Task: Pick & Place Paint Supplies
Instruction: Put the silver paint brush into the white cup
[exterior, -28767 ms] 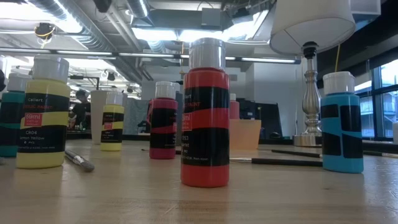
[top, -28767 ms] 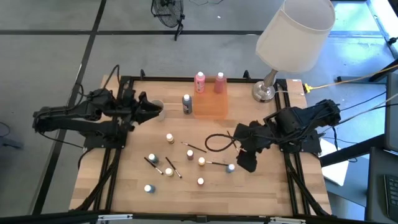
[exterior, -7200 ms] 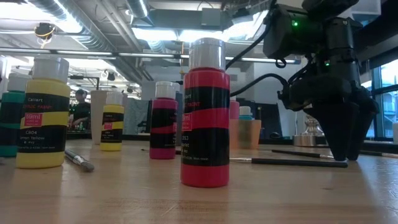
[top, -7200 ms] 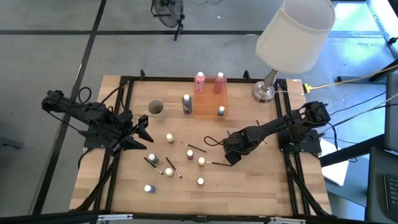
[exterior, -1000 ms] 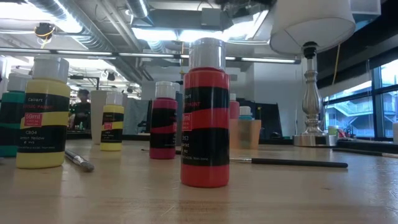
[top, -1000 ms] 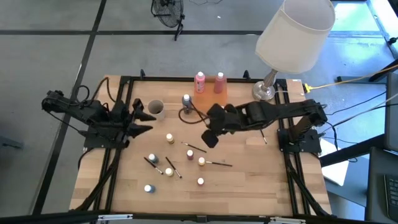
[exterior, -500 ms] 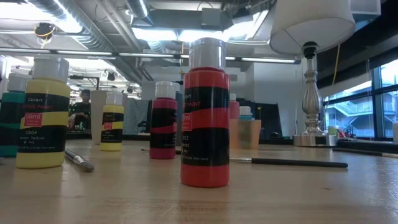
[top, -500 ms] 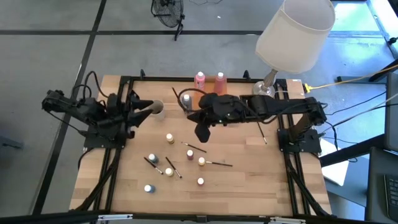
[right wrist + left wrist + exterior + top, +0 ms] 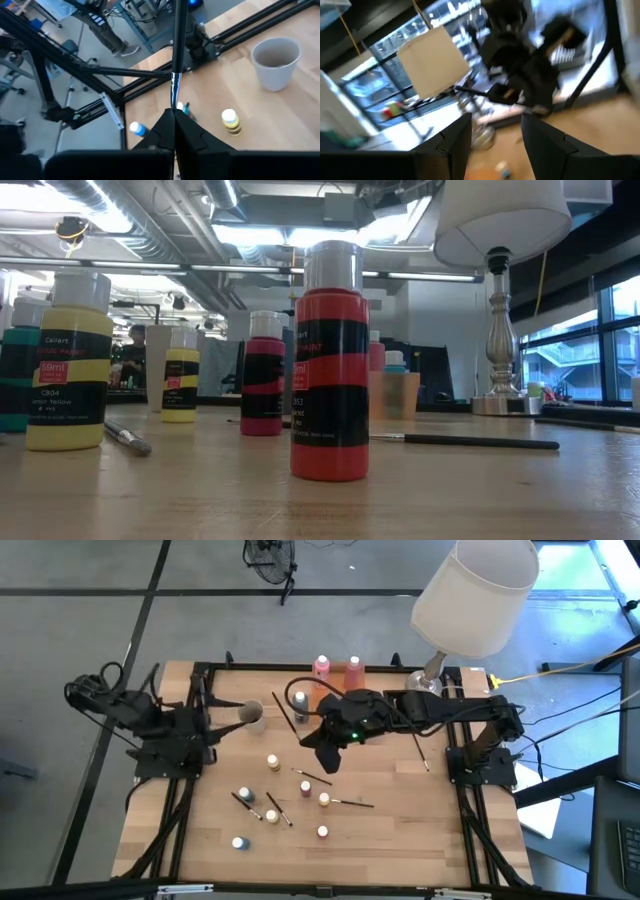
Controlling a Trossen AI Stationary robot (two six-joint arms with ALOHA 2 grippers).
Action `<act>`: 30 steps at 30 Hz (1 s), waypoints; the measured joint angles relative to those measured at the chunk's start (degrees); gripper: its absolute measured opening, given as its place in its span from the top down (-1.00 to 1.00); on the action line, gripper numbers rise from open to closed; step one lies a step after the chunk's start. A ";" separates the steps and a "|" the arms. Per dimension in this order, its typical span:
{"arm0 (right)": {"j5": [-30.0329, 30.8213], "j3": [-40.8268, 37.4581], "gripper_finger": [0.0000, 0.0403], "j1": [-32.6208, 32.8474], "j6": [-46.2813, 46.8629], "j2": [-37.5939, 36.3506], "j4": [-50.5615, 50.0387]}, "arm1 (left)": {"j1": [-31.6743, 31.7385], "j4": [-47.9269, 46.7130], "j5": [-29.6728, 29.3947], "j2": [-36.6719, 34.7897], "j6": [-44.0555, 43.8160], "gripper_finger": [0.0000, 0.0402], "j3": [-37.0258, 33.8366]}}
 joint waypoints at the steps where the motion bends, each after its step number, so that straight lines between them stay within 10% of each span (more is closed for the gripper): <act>1: -0.26 0.00 1.00 -0.05 0.40 0.00 0.05 | -0.42 -3.06 -1.81 1.68 1.76 0.17 2.53; 11: -9.28 -0.02 1.00 -1.54 5.38 0.63 4.93 | -5.42 -11.76 -28.42 17.59 39.80 0.17 16.78; 30: -12.06 -0.08 1.00 -1.94 7.79 2.18 6.82 | -6.64 -13.17 -26.17 24.60 54.82 0.17 19.08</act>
